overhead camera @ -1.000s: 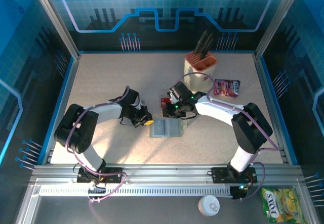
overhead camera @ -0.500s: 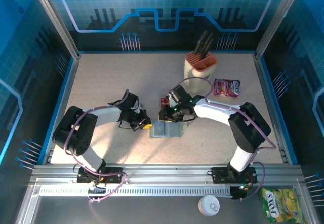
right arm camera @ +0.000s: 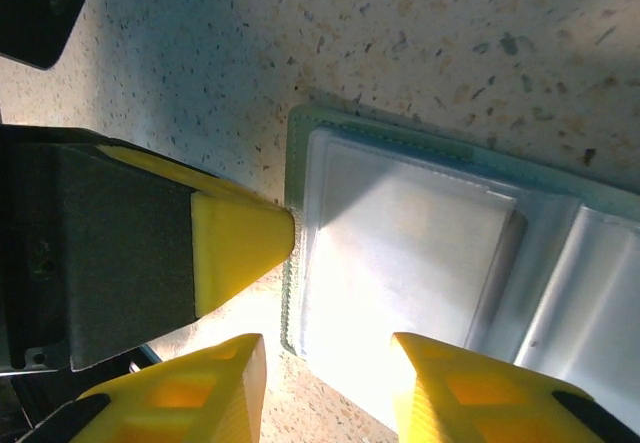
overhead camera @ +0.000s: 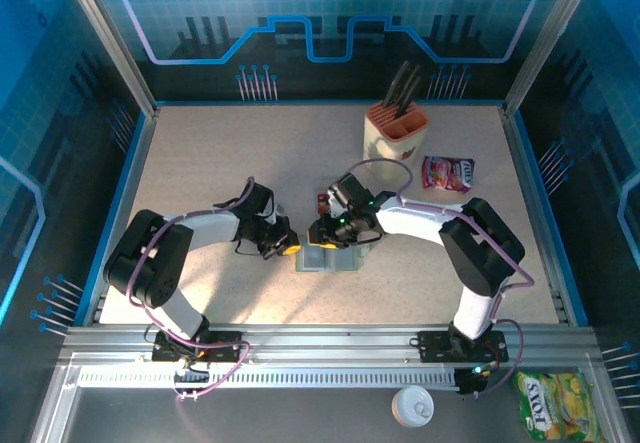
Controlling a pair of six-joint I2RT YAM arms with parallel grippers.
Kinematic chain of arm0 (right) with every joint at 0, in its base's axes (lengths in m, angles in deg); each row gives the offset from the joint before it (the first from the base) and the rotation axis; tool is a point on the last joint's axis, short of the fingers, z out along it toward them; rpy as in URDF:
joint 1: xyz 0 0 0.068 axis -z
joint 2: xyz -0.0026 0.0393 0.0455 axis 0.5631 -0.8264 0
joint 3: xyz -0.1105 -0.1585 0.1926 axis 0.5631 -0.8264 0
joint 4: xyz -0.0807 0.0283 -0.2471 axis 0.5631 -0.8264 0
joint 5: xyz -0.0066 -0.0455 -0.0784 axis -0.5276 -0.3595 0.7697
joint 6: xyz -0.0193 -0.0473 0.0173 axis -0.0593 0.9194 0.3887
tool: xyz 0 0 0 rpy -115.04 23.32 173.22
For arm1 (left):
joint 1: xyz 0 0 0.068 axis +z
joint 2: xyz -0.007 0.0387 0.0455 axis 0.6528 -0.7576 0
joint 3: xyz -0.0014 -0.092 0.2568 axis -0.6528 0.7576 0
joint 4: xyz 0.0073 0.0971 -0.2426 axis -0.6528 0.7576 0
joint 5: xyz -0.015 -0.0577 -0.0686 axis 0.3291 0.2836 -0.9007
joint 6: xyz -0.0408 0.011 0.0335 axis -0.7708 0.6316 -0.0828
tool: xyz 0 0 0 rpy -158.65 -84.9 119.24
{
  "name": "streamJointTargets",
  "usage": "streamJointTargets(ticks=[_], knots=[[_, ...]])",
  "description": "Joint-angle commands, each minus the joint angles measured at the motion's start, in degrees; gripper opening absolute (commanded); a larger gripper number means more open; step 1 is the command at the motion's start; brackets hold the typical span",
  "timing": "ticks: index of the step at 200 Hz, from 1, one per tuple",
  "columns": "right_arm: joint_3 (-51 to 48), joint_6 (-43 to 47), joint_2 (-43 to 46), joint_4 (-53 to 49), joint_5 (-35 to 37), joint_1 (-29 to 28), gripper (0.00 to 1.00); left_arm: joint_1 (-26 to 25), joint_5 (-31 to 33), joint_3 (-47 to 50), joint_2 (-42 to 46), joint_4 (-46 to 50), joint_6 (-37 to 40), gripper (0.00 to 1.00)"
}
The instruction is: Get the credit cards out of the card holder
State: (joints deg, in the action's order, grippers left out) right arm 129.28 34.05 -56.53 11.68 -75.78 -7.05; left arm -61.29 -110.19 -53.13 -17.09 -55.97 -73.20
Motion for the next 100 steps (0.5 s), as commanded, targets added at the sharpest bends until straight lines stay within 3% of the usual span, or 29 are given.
streamJointTargets(ticks=[1, 100], knots=[[1.3, -0.8, -1.9, 0.6, -1.9, -1.2, 0.39, -0.2, 0.8, -1.0, -0.2, 3.1, 1.7, 0.05], [2.5, 0.5, -2.8, -4.8, 1.7, -1.4, 0.40, -0.2, 1.1, -0.9, -1.1, 4.1, 2.6, 0.05]])
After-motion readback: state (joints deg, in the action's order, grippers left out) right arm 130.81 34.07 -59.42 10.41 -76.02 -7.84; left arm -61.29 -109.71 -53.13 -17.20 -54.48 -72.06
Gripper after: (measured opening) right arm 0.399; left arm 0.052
